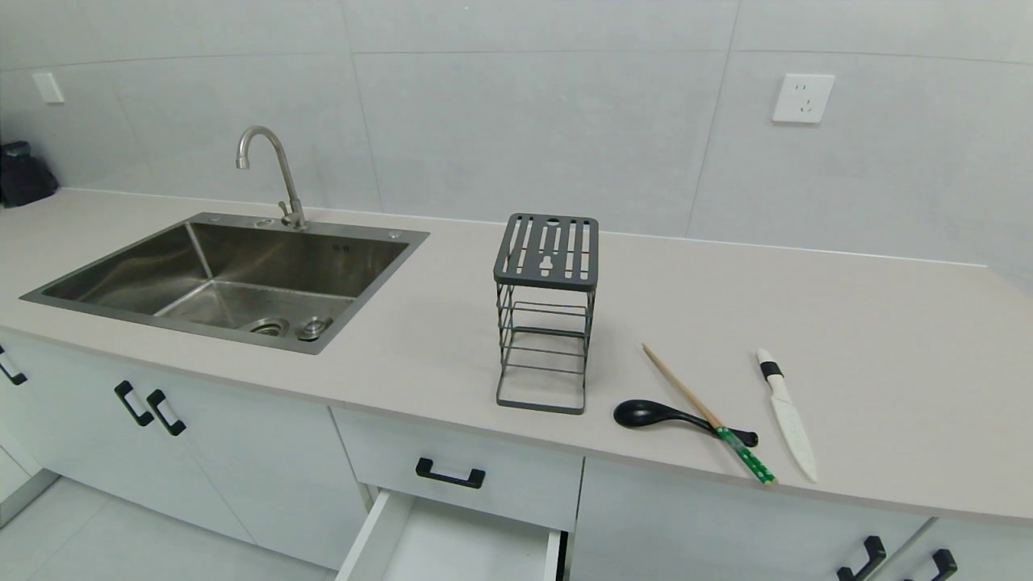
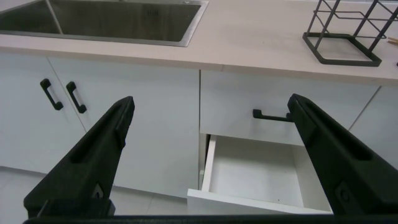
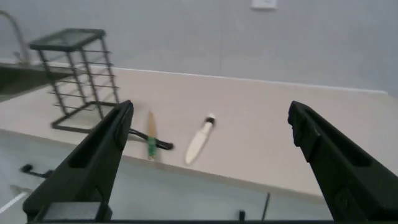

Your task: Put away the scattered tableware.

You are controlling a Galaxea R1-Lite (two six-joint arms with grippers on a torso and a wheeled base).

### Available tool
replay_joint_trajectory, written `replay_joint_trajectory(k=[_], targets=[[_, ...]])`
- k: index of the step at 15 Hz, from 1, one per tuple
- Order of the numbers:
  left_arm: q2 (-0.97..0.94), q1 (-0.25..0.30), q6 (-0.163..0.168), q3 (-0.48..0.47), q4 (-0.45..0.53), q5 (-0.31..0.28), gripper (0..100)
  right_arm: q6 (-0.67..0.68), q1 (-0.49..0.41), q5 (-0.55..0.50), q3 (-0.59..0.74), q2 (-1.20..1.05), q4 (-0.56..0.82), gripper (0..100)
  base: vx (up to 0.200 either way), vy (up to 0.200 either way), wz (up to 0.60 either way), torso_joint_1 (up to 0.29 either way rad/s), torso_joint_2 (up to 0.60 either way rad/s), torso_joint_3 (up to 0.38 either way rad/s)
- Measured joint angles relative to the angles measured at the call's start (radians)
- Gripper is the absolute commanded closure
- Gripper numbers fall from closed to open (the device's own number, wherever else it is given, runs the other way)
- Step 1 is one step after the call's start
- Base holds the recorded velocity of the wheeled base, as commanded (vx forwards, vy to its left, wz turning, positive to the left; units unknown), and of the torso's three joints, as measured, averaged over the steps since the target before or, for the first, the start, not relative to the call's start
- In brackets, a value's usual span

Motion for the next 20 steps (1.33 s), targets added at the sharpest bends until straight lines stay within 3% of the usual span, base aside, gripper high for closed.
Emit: replay_joint_trajectory(k=[2,8,13,17,20], targets=[[0.000,0.000,0.000,0.000,0.000,0.000,0,-0.007,0.017,0.114,-0.058,0.057,0.004,0,0.000,0.000,0.00,0.000,0.00,0.000],[0.000,0.000,0.000,0.000,0.000,0.000,0,-0.013,0.034,0.287,-0.143,0.309,0.045,0,0.000,0.000,0.00,0.000,0.00,0.000],[0.000,0.000,0.000,0.000,0.000,0.000,0,0.000,0.052,0.290,-0.247,0.509,0.367,0,0.000,0.000,0.00,0.000,0.00,0.000],[0.000,0.000,0.000,0.000,0.000,0.000,0,-0.002,0.063,0.281,-0.302,0.718,0.400,0,0.000,0.000,0.00,0.000,0.00,0.000],[0.000,0.000,0.000,0.000,0.000,0.000,0,-0.013,0.091,0.279,-0.311,0.879,0.350,0,0.000,0.000,0.00,0.000,0.00,0.000]])
